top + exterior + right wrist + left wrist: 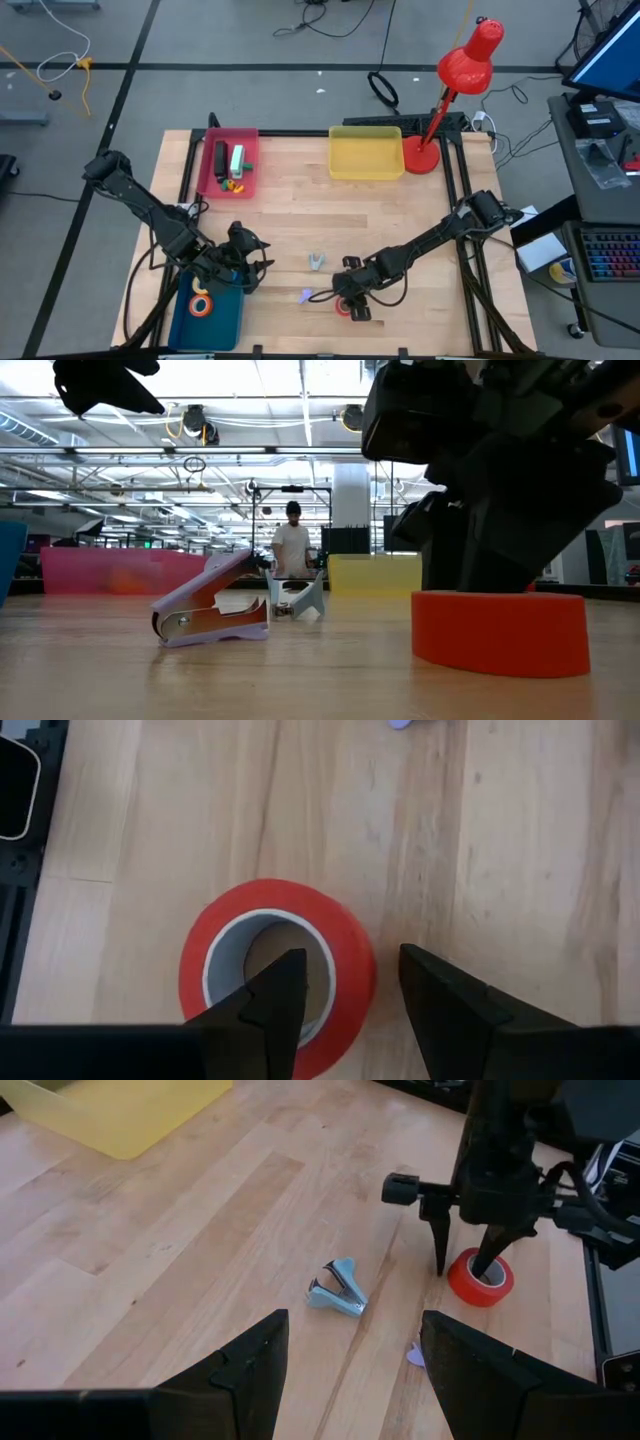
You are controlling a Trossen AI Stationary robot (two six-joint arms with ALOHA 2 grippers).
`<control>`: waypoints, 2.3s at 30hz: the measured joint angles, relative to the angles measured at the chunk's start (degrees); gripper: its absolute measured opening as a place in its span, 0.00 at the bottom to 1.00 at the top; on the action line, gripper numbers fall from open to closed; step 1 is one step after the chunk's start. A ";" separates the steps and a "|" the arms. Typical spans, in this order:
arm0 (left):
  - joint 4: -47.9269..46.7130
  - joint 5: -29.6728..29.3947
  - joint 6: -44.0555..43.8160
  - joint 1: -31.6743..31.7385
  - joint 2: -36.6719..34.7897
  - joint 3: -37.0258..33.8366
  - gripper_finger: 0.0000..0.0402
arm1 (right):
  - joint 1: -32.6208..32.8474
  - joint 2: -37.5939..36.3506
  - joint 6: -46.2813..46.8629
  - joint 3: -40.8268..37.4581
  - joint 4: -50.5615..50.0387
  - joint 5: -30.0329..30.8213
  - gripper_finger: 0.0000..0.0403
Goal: Pick and place Stapler, Stapler remover, tape
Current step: Put the red tape into the blue bin
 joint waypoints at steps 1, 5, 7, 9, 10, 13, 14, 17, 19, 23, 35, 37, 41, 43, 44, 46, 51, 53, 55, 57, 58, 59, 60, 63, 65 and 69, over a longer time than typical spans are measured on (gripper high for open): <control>-0.01 0.00 0.00 0.00 0.00 0.00 0.57 | 0.00 0.50 0.07 0.02 -0.17 0.05 0.38; 0.35 -0.02 -0.02 0.00 0.00 0.00 0.57 | -0.06 0.75 0.37 -0.01 -0.40 0.68 0.34; 1.09 -0.01 -0.02 0.00 0.00 0.00 0.57 | -0.10 0.76 0.03 -0.03 -0.39 1.94 0.29; 1.39 -0.02 -0.02 0.00 0.00 0.00 0.57 | -0.04 0.16 -1.67 -0.07 -0.18 3.04 0.22; 1.80 -0.02 0.02 0.00 0.00 0.00 0.57 | -0.04 -0.17 -2.49 -0.10 -0.02 3.25 0.18; 3.81 -0.01 1.97 0.00 0.00 0.00 0.57 | -0.11 -1.27 -6.54 -0.29 1.80 4.50 0.07; 4.72 0.00 2.91 0.00 0.00 0.00 0.57 | -0.14 -1.75 -8.27 -0.35 2.94 4.81 0.07; 8.39 0.87 6.69 0.00 0.00 0.00 0.57 | -0.28 -4.26 -12.84 -0.62 7.32 7.62 0.07; 11.24 2.25 9.63 0.00 0.00 0.00 0.57 | -0.23 -6.81 -16.74 -0.36 10.60 11.17 0.07; 16.24 5.06 16.69 -0.01 0.31 0.02 0.57 | -0.13 -10.67 -25.83 -0.38 16.59 17.09 0.07; 25.35 5.10 33.70 0.58 6.18 0.04 0.57 | -1.58 -11.07 -51.91 -0.31 46.58 21.19 0.07; 27.22 5.03 35.17 1.05 6.76 0.04 0.57 | -1.95 -10.15 -52.97 -0.31 49.28 21.20 0.07; 29.31 5.03 37.95 1.94 7.02 0.04 0.57 | -1.95 -8.05 -53.96 -0.34 51.85 21.22 0.07; 30.08 5.26 38.65 2.55 7.02 0.04 0.57 | -1.91 -7.32 -54.84 -0.34 53.14 22.36 0.07; 30.34 5.52 38.90 2.78 7.02 0.04 0.57 | -1.85 -7.27 -55.49 -0.34 53.13 23.82 0.07; 30.53 5.38 38.97 2.86 7.02 0.04 0.57 | -1.88 -7.33 -56.26 -0.34 52.98 25.72 0.07; 29.29 6.75 36.40 2.76 7.01 0.04 0.57 | -1.67 -7.36 -58.88 -0.31 52.85 27.96 0.07; 27.80 7.08 34.53 2.43 6.80 0.04 0.57 | -1.00 -7.36 -60.01 -0.29 53.16 28.90 0.07; 27.10 8.29 33.22 2.07 6.80 0.04 0.57 | -0.41 -7.36 -61.47 -0.29 53.75 31.47 0.07; 26.97 8.57 32.98 1.78 6.80 0.04 0.57 | 0.17 -7.38 -62.70 -0.29 53.76 34.48 0.07; 26.98 8.51 32.97 1.63 6.78 0.04 0.57 | 0.29 -7.38 -62.86 -0.29 53.70 35.32 0.07; 26.96 8.48 32.95 1.64 6.78 0.04 0.57 | 0.31 -7.38 -62.87 -0.29 53.45 35.90 0.07; 26.98 8.48 32.96 1.63 6.78 0.04 0.57 | 0.31 -7.38 -62.87 -0.29 53.30 36.15 0.07; 28.61 8.57 32.99 1.60 6.78 0.04 0.57 | 0.31 -7.38 -62.87 -0.29 53.69 36.16 0.07; 30.79 9.06 34.05 1.62 6.78 0.04 0.57 | 0.23 -7.38 -62.82 -0.29 54.15 36.12 0.07; 34.09 9.71 36.44 2.06 6.91 0.04 0.57 | -0.55 -7.38 -61.58 -0.29 55.39 34.86 0.08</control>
